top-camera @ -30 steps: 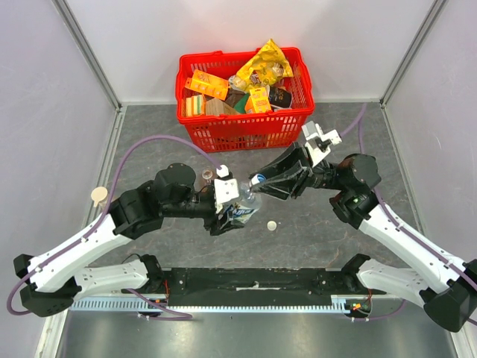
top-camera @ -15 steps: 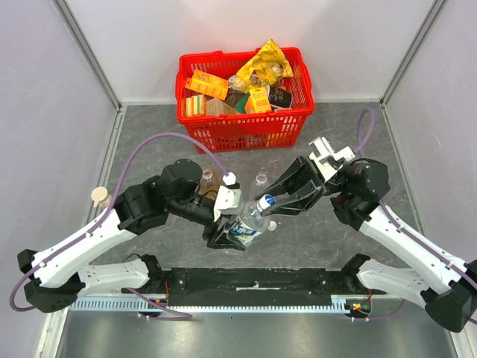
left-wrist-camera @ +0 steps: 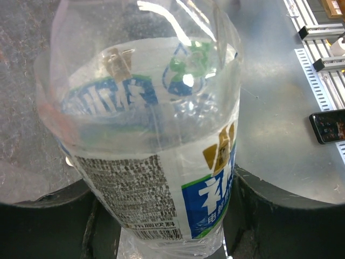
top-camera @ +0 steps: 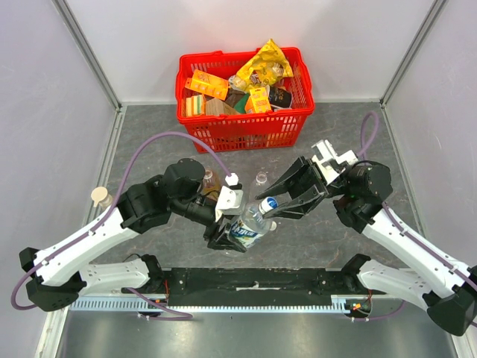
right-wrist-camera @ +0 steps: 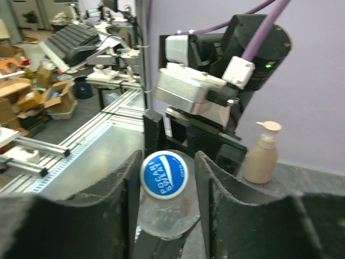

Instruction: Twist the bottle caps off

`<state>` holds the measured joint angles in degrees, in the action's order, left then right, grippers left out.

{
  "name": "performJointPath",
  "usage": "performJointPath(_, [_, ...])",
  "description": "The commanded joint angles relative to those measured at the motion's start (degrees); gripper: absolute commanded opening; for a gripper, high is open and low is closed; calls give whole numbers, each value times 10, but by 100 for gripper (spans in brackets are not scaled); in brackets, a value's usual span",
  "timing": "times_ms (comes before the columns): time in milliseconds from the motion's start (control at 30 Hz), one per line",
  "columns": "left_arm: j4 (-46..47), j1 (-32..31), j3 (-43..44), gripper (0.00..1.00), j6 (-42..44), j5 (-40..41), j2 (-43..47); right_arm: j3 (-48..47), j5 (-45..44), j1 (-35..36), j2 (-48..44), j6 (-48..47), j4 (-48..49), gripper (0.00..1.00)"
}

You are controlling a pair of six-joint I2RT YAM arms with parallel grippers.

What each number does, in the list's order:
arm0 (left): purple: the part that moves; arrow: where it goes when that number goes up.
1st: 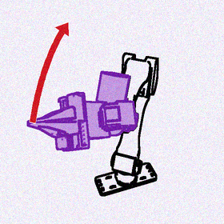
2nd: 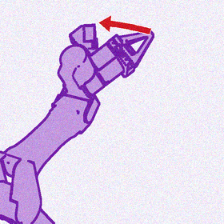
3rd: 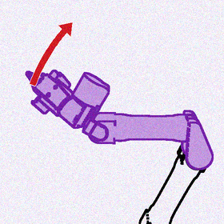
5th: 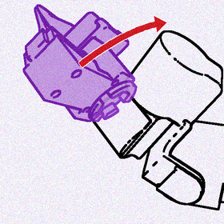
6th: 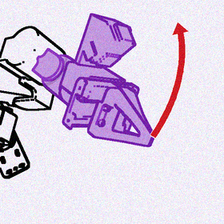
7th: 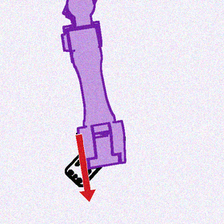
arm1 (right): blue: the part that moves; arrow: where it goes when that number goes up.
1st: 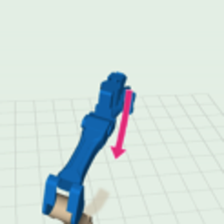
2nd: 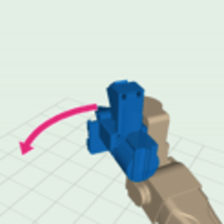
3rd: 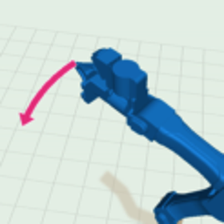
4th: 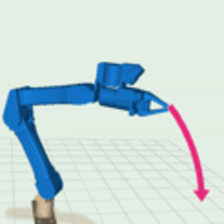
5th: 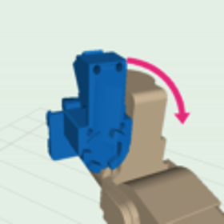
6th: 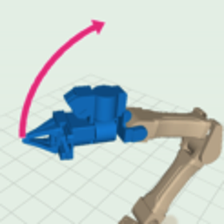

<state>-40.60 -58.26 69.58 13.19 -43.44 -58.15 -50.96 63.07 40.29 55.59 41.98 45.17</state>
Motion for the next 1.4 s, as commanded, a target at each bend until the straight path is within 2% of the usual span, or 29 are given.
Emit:
performJointPath(0, [19, -5, -2, 12, 30, 7, 9, -11, -56, -1, -14, -51, -66, 59])
performJointPath(100, [19, -6, -11, 11, 28, 39, 12, -11, -72, -1, -27, -56, -75, 82])
performJointPath(200, [19, -6, -19, 11, 28, 70, 15, -12, -89, -1, -41, -68, -92, 98])
performJointPath(467, [44, -6, -51, 11, 16, 171, 39, -21, -195, -1, -77, -131, -191, 98])
performJointPath(633, [60, -6, -57, 11, -3, 278, 46, -50, -346, -1, -74, -153, -307, 97])
performJointPath(767, [67, -6, -55, 11, -13, 353, 44, -45, -435, -1, -77, -131, -332, 93])
performJointPath(1067, [69, -5, -49, 12, -35, 507, 34, -56, -486, -3, -30, -71, -359, 86])
performJointPath(1367, [61, -6, -49, 11, -35, 546, 16, -64, -456, -3, 15, -24, -334, 81])
